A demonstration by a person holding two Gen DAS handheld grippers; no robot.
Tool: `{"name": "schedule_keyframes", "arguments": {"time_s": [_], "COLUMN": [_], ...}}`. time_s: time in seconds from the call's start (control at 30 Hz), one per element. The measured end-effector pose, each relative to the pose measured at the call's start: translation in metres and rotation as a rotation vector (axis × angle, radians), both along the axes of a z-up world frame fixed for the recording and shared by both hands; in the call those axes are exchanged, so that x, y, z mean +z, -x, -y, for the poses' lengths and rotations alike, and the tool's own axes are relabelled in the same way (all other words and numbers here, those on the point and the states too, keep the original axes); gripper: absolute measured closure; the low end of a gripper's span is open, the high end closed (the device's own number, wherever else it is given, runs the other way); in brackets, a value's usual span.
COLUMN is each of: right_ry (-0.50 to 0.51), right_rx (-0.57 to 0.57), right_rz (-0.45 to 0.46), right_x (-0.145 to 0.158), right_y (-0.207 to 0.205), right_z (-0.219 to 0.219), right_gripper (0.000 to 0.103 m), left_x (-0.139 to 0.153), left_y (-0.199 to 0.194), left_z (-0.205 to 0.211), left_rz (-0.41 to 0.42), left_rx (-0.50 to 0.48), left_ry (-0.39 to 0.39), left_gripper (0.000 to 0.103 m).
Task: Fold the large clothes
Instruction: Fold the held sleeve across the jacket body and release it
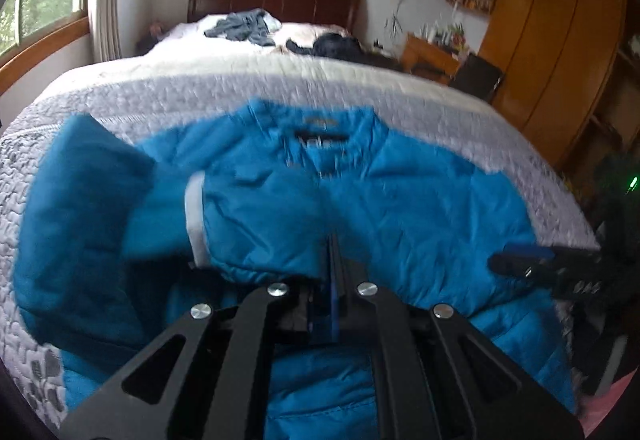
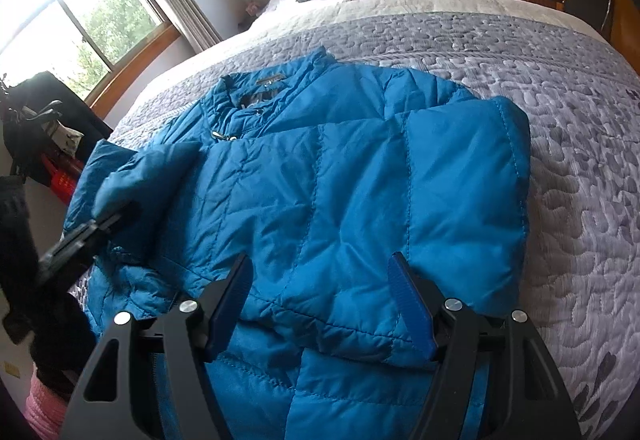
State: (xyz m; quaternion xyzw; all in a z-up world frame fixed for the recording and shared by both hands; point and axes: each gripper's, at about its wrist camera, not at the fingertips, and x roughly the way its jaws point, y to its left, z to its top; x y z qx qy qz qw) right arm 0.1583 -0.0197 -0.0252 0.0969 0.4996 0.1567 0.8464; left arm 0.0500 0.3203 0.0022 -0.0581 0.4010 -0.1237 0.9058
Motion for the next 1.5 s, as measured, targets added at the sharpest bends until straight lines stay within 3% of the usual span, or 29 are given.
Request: {"name": "schedule_keyframes", "arguments": {"time_s": [0.17,0.33,0.47,0.53,0.7,0.9,0.93,0.97,1.0,1.03,1.1,1.2,1.33,1.5], "right_ry": [0.011,0.008,-0.082,-0.113,-0.168,-0.2,-0.204,-0.21,-0.219,-0.229,-0.217,-0.217,-0.197,-0.224], "right_rx": [0.002,0.004,0.066,0.105,0.237,0.226,0.229,0.239,0.25,0.257,0.272,0.281,0.234,0.151], "right_rz": [-0.001,0.007,0.004,-0.008,-0.1,-0.251,-0.258,-0.263,-0.266,-0.27,-0.248,-0.208,-0.128,-0.146], "right_x": [-0.002,0.003,0.018,0.026,0.031,-0.004,-0.007,-0.012,-0.014,-0.015,-0.01,0.007,0.036,0.03], "right_y": [0.0,0.002,0.005,0.003,-0.023,-0.057,-0.059,-0.062,-0.063,-0.063,-0.06,-0.052,-0.044,-0.05], "right_z": [-0.002,-0.004,-0.018,-0.033,-0.103,-0.15,-0.154,-0.158,-0.161,-0.163,-0.165,-0.155,-0.119,-0.077], "right_gripper": [0.032,0.032,0.032,0.029,0.026,0.027,0.03,0.038,0.053,0.057,0.074,0.083,0.083,0.083], "left_x": [-0.007,0.013,0.046,0.061,0.067,0.034,0.026,0.023,0.018,0.015,0.012,0.018,0.029,0.03], "left_y": [0.003,0.034,0.076,0.088,0.083,0.058,0.052,0.05,0.047,0.046,0.046,0.052,0.049,0.027], "left_z": [-0.002,-0.031,-0.073,-0.097,-0.145,-0.175,-0.179,-0.182,-0.186,-0.191,-0.196,-0.2,-0.186,-0.146], "left_rz": [-0.042,-0.033,0.12,0.207,0.266,0.167,0.138,0.122,0.102,0.087,0.075,0.084,0.098,0.052], "left_rx": [-0.091,-0.186,-0.186,-0.122,0.063,0.197,0.226,0.241,0.257,0.269,0.28,0.288,0.252,0.144], "left_ry": [0.035,0.156,0.165,0.156,0.188,0.218,0.215,0.213,0.21,0.212,0.223,0.213,0.169,0.117], "left_gripper": [0.091,0.057,0.049,0.038,0.037,0.037,0.037,0.037,0.037,0.037,0.037,0.036,0.035,0.034]}}
